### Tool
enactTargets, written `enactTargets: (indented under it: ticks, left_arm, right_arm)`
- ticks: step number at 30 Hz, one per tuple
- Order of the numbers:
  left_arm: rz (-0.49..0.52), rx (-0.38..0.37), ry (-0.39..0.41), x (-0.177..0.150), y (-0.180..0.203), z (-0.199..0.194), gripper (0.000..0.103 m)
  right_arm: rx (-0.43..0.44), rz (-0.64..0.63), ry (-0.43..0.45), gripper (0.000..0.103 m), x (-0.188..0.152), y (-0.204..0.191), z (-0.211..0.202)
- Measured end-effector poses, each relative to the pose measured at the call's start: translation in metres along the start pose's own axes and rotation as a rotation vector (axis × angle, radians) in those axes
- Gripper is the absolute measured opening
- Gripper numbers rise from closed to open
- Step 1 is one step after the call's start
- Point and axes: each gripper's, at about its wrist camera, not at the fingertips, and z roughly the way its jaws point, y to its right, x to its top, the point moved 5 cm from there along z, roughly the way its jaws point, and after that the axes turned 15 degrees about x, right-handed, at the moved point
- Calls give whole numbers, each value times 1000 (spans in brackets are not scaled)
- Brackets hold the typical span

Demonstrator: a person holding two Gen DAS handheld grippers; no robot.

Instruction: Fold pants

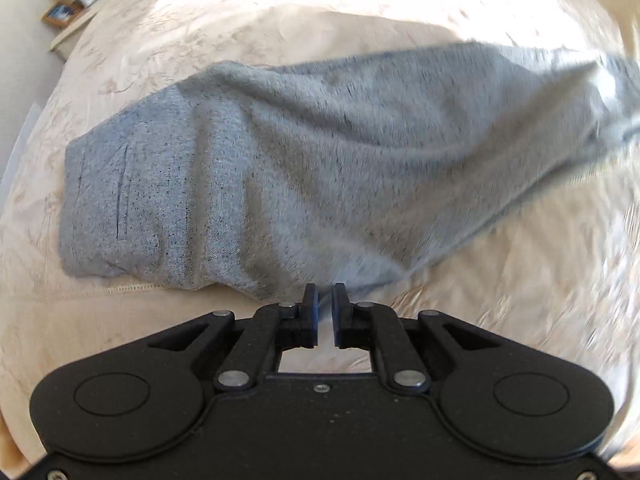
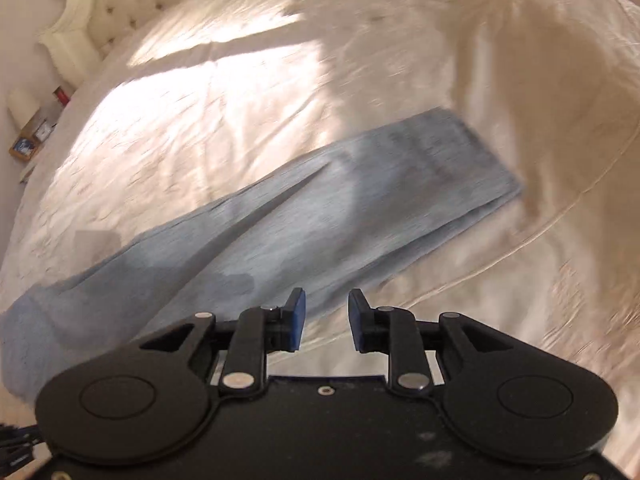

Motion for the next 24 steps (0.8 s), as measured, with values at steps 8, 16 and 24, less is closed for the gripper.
enactTargets:
  ticks: [8,16,24]
  left_arm:
    - [-123,122,-19,24,37,-6,16]
    - [-178,167,-49,36,61,-14,17]
    - [-239,181,-80,56,63,-7,17]
  right_arm:
    - [-67,1,-5,29,64,123,8]
    - [74,-69,-126,32,77,132,41]
    - [41,-272,-196,3,85,110,28]
